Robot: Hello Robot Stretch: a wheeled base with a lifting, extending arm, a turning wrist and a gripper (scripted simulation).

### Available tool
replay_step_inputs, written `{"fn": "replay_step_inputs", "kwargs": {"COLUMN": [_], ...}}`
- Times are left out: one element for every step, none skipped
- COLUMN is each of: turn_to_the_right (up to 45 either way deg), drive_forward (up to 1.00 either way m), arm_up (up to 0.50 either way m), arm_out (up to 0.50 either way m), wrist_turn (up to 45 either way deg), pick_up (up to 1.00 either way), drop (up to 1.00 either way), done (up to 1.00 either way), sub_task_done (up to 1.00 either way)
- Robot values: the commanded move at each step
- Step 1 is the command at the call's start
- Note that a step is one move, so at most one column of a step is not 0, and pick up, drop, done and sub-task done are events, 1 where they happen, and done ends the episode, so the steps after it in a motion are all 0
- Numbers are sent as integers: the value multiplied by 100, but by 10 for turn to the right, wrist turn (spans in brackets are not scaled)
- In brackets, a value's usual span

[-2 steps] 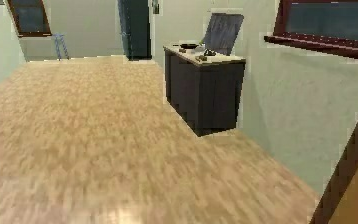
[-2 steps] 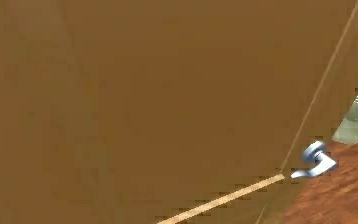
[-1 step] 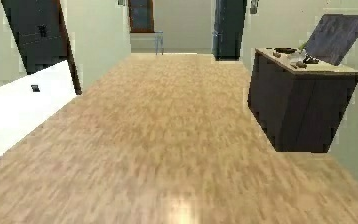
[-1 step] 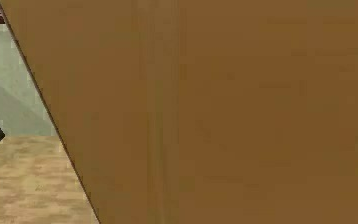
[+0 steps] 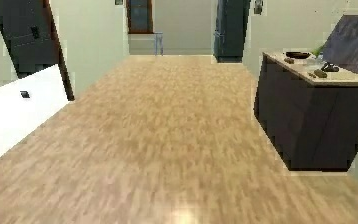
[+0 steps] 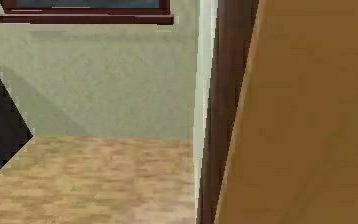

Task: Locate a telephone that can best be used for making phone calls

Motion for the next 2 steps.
{"fn": "replay_step_inputs", "kwargs": {"turn_to_the_right": [180,0], "drive_forward": [0,100], "arm_up": [0,0], "arm_out": [0,0], "wrist_turn": [0,0], "pick_up": [0,0], "drop": [0,0], "done": [0,0], "sub_task_done": [0,0]}}
